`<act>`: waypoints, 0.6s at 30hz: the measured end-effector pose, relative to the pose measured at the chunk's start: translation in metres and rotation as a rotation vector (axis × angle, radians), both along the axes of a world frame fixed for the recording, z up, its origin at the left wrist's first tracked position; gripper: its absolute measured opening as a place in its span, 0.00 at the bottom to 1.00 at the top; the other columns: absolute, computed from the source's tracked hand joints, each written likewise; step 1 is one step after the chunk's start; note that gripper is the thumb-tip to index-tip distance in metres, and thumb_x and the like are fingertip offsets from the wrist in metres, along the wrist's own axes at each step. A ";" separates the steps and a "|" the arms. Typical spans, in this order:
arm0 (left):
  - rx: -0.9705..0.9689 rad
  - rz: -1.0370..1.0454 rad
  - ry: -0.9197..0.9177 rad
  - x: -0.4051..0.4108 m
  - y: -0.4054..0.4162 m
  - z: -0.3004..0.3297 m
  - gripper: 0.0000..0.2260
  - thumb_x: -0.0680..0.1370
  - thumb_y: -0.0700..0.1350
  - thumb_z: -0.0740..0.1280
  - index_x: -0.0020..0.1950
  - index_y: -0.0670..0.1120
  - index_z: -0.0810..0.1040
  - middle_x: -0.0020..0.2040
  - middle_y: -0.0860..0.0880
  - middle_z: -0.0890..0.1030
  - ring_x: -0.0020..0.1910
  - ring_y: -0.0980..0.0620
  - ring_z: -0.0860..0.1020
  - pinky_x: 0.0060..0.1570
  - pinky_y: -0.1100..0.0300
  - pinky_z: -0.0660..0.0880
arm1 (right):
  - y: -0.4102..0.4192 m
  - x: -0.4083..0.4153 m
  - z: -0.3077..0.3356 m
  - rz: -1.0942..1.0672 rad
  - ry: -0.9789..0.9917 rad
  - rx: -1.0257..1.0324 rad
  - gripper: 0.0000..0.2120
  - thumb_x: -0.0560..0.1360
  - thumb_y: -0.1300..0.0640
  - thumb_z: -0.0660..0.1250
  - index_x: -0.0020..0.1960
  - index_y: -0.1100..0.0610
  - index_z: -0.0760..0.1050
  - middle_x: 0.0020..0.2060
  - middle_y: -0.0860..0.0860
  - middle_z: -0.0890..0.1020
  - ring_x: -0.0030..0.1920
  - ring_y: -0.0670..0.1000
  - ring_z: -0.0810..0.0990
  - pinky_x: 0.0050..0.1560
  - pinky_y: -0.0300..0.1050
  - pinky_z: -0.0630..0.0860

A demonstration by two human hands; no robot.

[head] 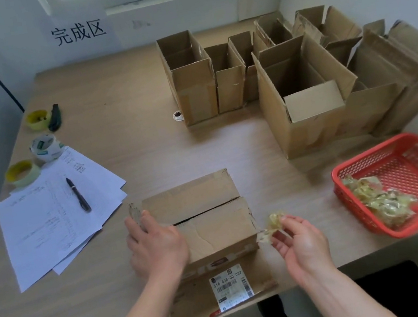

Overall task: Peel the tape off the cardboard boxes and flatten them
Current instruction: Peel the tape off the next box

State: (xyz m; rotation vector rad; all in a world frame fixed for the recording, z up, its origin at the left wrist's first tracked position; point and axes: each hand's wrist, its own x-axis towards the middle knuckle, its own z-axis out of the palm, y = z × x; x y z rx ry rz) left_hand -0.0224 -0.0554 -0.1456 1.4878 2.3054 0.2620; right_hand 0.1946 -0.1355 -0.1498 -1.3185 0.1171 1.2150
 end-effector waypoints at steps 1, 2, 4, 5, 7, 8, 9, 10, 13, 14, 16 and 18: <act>0.004 -0.008 0.004 0.007 0.002 0.001 0.24 0.82 0.46 0.54 0.78 0.47 0.57 0.80 0.44 0.50 0.75 0.39 0.59 0.68 0.43 0.65 | 0.002 0.016 0.001 -0.019 -0.031 0.006 0.06 0.77 0.68 0.67 0.52 0.61 0.77 0.43 0.60 0.84 0.38 0.55 0.84 0.33 0.46 0.80; 0.007 -0.015 0.001 0.015 0.005 0.001 0.24 0.82 0.46 0.54 0.78 0.47 0.57 0.80 0.44 0.50 0.75 0.40 0.59 0.68 0.43 0.64 | 0.004 0.034 0.002 -0.031 -0.079 0.007 0.07 0.76 0.68 0.68 0.52 0.60 0.77 0.42 0.59 0.84 0.38 0.55 0.84 0.34 0.47 0.80; 0.009 -0.023 -0.013 0.031 0.008 0.003 0.24 0.81 0.45 0.54 0.78 0.47 0.58 0.80 0.43 0.51 0.75 0.40 0.59 0.68 0.43 0.64 | 0.009 0.073 0.003 -0.043 -0.215 0.001 0.09 0.75 0.67 0.70 0.51 0.57 0.77 0.44 0.59 0.83 0.39 0.55 0.83 0.35 0.47 0.81; 0.010 -0.028 -0.022 0.041 0.009 0.004 0.24 0.81 0.45 0.55 0.77 0.47 0.59 0.80 0.43 0.51 0.75 0.40 0.59 0.68 0.43 0.64 | 0.012 0.093 0.005 -0.042 -0.298 -0.003 0.09 0.74 0.67 0.71 0.50 0.56 0.78 0.45 0.59 0.83 0.39 0.55 0.84 0.36 0.47 0.81; 0.011 -0.037 -0.038 0.060 0.010 0.007 0.24 0.81 0.45 0.56 0.77 0.47 0.59 0.80 0.43 0.52 0.75 0.39 0.59 0.68 0.43 0.64 | 0.023 0.132 0.008 -0.021 -0.494 -0.034 0.09 0.73 0.65 0.73 0.46 0.51 0.81 0.46 0.57 0.84 0.41 0.56 0.85 0.36 0.46 0.81; 0.012 -0.042 -0.039 0.068 0.011 0.008 0.24 0.81 0.45 0.56 0.77 0.47 0.59 0.80 0.43 0.52 0.75 0.40 0.59 0.68 0.43 0.64 | 0.028 0.150 0.009 -0.008 -0.610 -0.070 0.09 0.72 0.63 0.74 0.44 0.49 0.81 0.43 0.54 0.85 0.42 0.57 0.86 0.36 0.47 0.82; 0.017 -0.049 -0.036 0.076 0.012 0.008 0.24 0.81 0.44 0.57 0.77 0.47 0.59 0.80 0.43 0.52 0.75 0.40 0.59 0.67 0.44 0.64 | 0.032 0.167 0.007 0.005 -0.740 -0.119 0.08 0.71 0.60 0.75 0.43 0.46 0.81 0.41 0.51 0.85 0.42 0.57 0.86 0.37 0.50 0.83; 0.022 -0.058 -0.027 0.083 0.014 0.008 0.24 0.80 0.44 0.57 0.77 0.47 0.60 0.80 0.43 0.52 0.75 0.40 0.59 0.67 0.44 0.64 | 0.035 0.183 0.004 0.030 -0.878 -0.174 0.07 0.70 0.56 0.75 0.44 0.44 0.81 0.39 0.49 0.85 0.41 0.56 0.85 0.39 0.52 0.83; 0.021 -0.067 -0.001 0.095 0.020 0.006 0.25 0.80 0.43 0.58 0.77 0.46 0.61 0.80 0.42 0.53 0.75 0.39 0.60 0.67 0.43 0.64 | 0.036 0.216 -0.011 0.261 -1.259 -0.354 0.06 0.69 0.49 0.76 0.39 0.44 0.78 0.37 0.43 0.82 0.39 0.48 0.81 0.41 0.47 0.76; 0.018 -0.067 0.001 0.096 0.020 0.006 0.25 0.80 0.43 0.58 0.77 0.46 0.61 0.80 0.41 0.53 0.75 0.39 0.60 0.67 0.43 0.64 | 0.034 0.222 -0.017 0.361 -1.338 -0.412 0.08 0.70 0.50 0.76 0.37 0.43 0.77 0.37 0.42 0.80 0.39 0.48 0.79 0.41 0.45 0.73; 0.008 -0.076 0.009 0.096 0.019 0.005 0.25 0.80 0.44 0.58 0.78 0.46 0.60 0.80 0.41 0.53 0.76 0.39 0.59 0.68 0.42 0.63 | 0.030 0.229 -0.027 0.491 -1.390 -0.488 0.11 0.70 0.51 0.76 0.35 0.41 0.75 0.35 0.41 0.78 0.38 0.48 0.77 0.41 0.44 0.69; -0.003 -0.079 0.017 0.095 0.020 0.005 0.26 0.80 0.44 0.58 0.78 0.46 0.60 0.80 0.40 0.53 0.76 0.38 0.59 0.69 0.43 0.62 | 0.031 0.233 -0.031 0.550 -1.363 -0.514 0.11 0.69 0.52 0.76 0.35 0.40 0.77 0.32 0.38 0.78 0.38 0.48 0.77 0.41 0.44 0.70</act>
